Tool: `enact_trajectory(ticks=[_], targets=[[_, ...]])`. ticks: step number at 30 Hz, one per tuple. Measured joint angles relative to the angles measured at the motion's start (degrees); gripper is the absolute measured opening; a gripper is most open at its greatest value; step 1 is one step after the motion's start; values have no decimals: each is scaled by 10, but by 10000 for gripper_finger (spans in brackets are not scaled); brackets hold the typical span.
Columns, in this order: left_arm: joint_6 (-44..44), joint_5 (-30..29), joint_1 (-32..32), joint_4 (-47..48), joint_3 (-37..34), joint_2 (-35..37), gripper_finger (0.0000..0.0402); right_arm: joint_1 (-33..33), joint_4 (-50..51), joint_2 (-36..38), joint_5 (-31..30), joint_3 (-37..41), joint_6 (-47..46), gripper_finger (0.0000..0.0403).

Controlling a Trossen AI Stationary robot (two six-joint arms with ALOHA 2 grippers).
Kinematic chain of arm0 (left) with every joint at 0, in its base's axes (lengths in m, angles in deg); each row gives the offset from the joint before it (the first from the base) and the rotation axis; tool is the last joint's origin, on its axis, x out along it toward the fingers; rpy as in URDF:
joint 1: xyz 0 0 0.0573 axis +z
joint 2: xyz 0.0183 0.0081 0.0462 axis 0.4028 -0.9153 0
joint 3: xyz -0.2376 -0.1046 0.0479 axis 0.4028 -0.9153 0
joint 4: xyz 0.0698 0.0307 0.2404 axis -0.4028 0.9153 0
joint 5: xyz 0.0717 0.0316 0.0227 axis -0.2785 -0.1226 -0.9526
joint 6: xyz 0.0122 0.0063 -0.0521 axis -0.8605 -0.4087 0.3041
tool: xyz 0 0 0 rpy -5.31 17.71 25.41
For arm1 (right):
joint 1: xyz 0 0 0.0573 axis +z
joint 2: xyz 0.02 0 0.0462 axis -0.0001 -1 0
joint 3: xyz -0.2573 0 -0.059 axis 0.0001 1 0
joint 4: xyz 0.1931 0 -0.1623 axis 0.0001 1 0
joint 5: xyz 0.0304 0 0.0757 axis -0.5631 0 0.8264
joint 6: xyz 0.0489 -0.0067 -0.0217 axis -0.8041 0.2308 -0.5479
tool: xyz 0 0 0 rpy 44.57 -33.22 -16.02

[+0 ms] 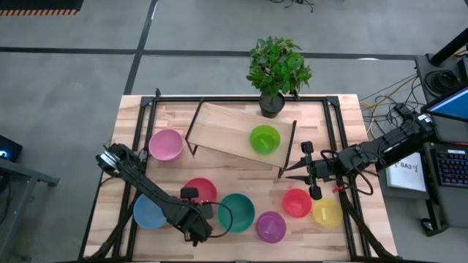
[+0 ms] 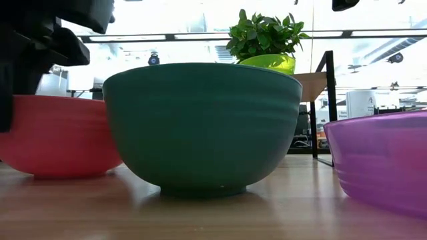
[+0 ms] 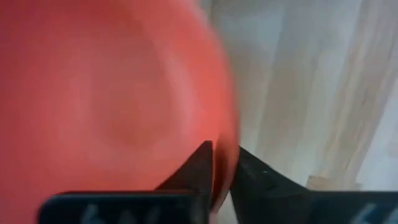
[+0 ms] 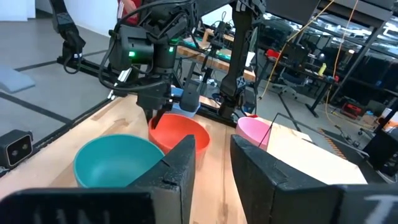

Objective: Place and stack bowls onto a shelf
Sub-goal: Put the orange bowl on the shelf

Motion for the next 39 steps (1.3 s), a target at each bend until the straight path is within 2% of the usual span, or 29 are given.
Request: enact_trajectory(ticks=[6,10,20,27,32,39], targets=[[-4,36,-3,13,8,1,2,0,0,0,0,0,-1,91],[-14,48,-8,60,52,1,1,0,0,0,0,0,-1,89],[-90,-69,-5,211,223,2,0,0,0,-1,0,0,-1,89],[-160,-165,32,314,321,4,0,0,0,-1,-1,0,-1,89],[-242,-186,73,310,351,19,0,0,1,-1,-3,0,-1,91],[-353,-200,170,310,347,47,0,-1,5,-1,-4,0,-5,91]])
